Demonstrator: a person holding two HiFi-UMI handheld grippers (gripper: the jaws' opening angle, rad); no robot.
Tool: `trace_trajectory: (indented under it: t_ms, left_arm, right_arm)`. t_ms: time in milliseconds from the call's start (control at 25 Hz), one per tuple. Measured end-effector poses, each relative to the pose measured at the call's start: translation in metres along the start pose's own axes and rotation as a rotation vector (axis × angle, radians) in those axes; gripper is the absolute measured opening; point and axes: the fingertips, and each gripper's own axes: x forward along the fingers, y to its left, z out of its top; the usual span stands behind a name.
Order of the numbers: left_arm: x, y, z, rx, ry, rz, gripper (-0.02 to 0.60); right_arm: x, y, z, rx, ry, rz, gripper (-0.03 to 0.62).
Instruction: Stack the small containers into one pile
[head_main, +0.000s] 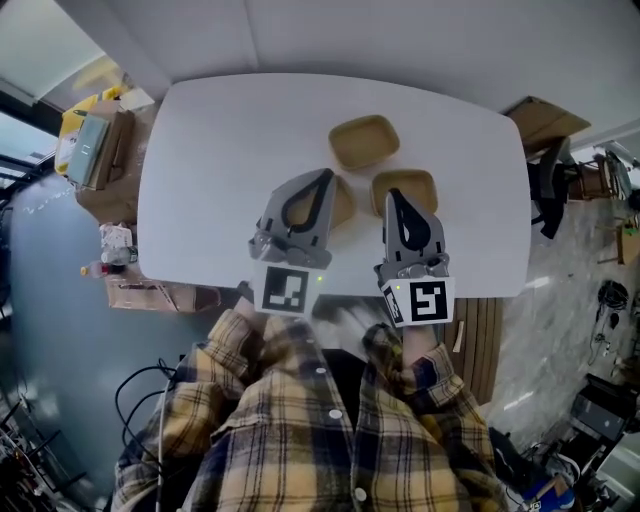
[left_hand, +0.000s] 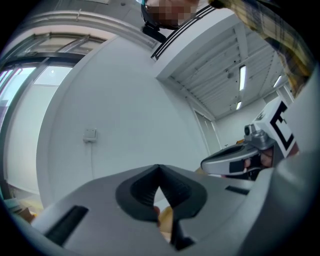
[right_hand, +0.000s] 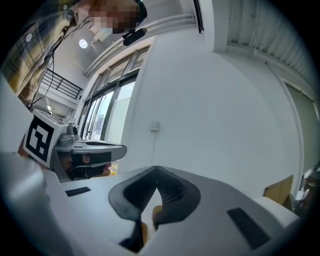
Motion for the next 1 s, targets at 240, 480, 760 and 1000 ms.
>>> trace_trajectory:
  t_ms: [240,480,760,1000]
  left_arm:
    - [0.044,-0.003,-0.002,0.003,0.029,0.111,0.017]
    - [0.065,-0.002,-0.012,0.000,0.078,0.207,0.017]
    - [0.067,-0.003,-0.029,0.001,0.150,0.221,0.017]
    - [0.067,0.005,-0.034,0.007,0.150,0.214,0.017]
  right_arm:
    - [0.026,-0.047,-0.003,0.005,-0.005,0.114,0.015]
    - [0.049,-0.076,-0.008,0.008,-0.002,0.211,0.015]
    - [0.063,-0.086,-0.017,0.037,0.008,0.252,0.015]
    - [0.067,-0.076,-0.026,0.032,0.032,0.269,0.015]
